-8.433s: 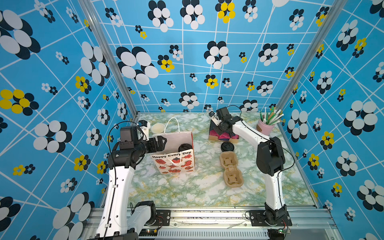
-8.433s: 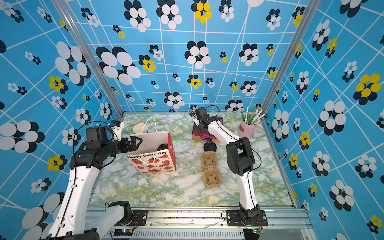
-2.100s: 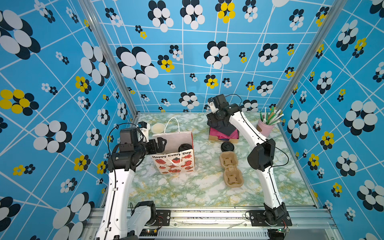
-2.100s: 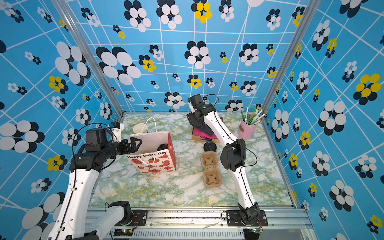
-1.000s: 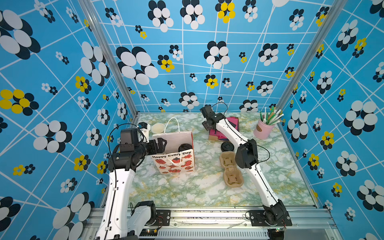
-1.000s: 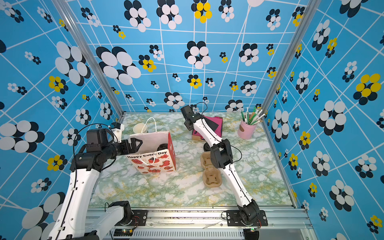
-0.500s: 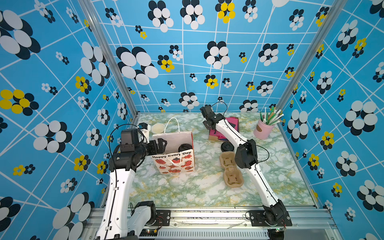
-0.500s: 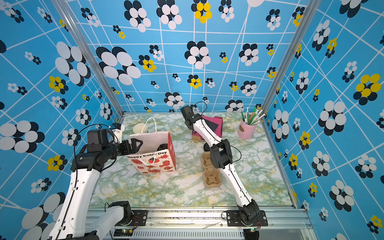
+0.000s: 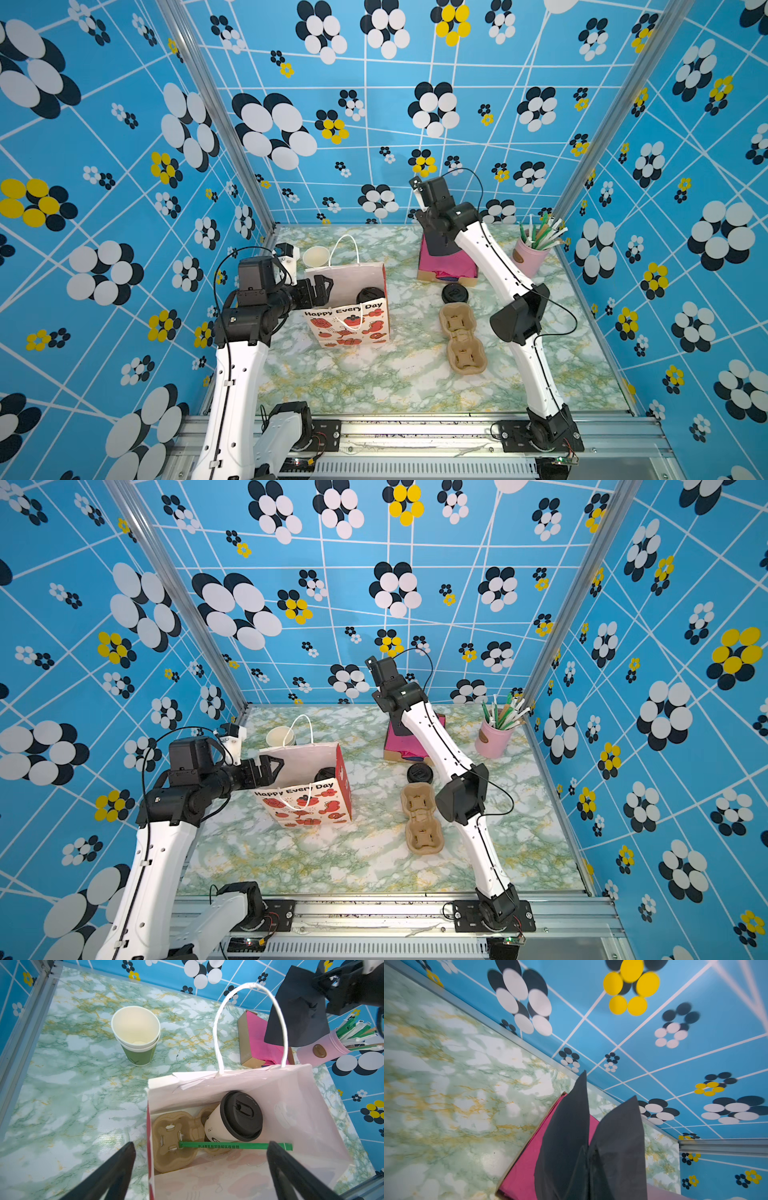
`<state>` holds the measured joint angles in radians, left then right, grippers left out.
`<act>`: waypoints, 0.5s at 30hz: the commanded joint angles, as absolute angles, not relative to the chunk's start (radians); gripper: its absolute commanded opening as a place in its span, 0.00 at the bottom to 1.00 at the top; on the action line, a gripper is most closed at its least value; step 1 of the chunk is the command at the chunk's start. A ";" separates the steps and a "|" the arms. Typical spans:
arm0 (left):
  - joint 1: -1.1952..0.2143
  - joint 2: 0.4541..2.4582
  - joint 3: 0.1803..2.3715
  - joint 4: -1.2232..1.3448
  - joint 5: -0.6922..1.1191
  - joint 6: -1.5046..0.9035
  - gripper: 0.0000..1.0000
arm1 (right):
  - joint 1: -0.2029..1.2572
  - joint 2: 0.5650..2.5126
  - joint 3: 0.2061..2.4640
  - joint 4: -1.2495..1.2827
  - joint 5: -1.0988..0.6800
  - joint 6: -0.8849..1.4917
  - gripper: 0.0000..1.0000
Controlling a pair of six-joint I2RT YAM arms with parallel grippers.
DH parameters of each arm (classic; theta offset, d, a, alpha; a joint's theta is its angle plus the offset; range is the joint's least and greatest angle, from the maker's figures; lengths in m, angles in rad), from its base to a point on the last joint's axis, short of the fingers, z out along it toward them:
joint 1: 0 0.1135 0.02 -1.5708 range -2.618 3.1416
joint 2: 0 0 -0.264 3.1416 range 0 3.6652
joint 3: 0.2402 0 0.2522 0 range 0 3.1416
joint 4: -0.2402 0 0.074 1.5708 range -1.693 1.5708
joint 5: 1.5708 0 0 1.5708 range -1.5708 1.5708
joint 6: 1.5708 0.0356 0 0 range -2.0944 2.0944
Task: Pack a coffee takeout order
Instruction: Pick up the napkin from the napkin box.
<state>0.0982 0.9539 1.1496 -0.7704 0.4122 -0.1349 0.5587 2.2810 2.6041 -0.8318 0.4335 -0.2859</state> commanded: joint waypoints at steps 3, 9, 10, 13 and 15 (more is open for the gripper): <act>0.104 0.910 1.241 -0.732 0.478 -0.075 0.99 | 0.546 2.105 2.543 -0.950 0.182 -0.324 0.00; 0.104 0.834 1.261 -0.538 0.687 -0.071 0.99 | 0.518 1.967 2.474 -1.125 -0.204 -0.369 0.00; 0.104 0.820 1.248 -0.469 0.746 -0.089 0.99 | 0.518 1.957 2.476 -1.170 -0.257 -0.386 0.00; 0.093 0.805 1.199 -0.250 0.907 -0.155 0.99 | 0.518 1.935 2.468 -1.276 -0.379 -0.427 0.00; 0.060 0.813 1.190 -0.180 0.947 -0.158 0.99 | 0.518 1.921 2.449 -1.313 -0.432 -0.445 0.00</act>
<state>0.0864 0.8013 1.2175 -0.3916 0.7834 -0.1211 0.5167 1.9381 2.4783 -1.1648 -0.2451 -0.3943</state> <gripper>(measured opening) 0.992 0.049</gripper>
